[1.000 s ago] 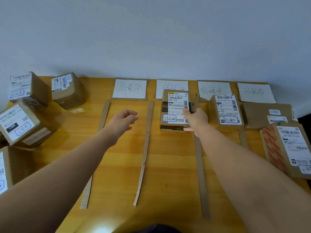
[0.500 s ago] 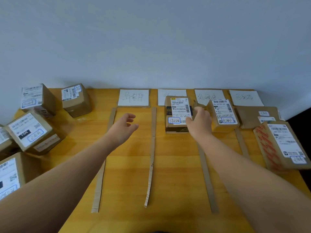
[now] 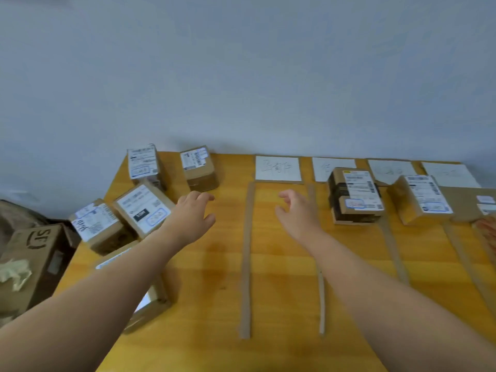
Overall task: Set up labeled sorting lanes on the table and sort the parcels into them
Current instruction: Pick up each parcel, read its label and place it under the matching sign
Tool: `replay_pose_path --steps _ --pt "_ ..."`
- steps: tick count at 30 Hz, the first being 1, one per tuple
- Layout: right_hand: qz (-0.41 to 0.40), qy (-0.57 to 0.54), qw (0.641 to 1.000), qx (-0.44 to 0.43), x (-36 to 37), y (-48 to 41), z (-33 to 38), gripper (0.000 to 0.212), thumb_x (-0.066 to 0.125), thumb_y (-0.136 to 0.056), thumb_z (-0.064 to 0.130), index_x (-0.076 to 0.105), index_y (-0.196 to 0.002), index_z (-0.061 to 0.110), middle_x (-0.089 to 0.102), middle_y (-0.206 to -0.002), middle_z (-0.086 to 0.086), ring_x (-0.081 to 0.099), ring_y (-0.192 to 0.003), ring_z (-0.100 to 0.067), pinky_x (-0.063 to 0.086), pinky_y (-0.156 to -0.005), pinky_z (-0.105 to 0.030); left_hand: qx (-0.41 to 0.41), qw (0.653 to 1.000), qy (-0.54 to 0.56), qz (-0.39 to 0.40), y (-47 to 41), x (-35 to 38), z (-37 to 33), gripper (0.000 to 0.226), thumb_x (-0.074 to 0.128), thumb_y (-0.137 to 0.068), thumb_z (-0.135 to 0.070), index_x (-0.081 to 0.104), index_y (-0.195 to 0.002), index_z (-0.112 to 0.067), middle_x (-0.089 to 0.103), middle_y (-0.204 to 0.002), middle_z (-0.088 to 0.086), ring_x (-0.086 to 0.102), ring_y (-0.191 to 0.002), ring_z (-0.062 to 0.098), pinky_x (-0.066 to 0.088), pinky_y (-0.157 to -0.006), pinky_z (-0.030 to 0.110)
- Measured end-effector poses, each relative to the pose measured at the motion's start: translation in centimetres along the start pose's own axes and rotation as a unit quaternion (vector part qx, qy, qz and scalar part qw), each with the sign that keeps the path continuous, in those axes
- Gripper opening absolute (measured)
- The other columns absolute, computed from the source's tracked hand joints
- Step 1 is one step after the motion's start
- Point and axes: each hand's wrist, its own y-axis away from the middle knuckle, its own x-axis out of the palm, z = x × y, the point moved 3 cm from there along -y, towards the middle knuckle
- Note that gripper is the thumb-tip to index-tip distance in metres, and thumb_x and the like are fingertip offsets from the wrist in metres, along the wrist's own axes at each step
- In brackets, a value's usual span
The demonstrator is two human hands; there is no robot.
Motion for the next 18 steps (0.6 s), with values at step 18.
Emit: replay_pose_path --steps 18 --pt "0.105 -0.033 0.991 0.076 15.9 0.0 8.9 0.035 0.049 -0.097 0.023 0.048 -0.131 0.019 0.052 -0.131 -0.004 0.051 -0.117 -0.017 0.042 -0.088 -0.027 -0.152 0.981 -0.090 0.080 -3.3 -1.6 20.3 0.106 0.056 -0.077 -0.070 0.014 -0.149 -0.005 0.029 -0.151 0.019 0.028 -0.140 0.037 0.025 -0.114 0.051"
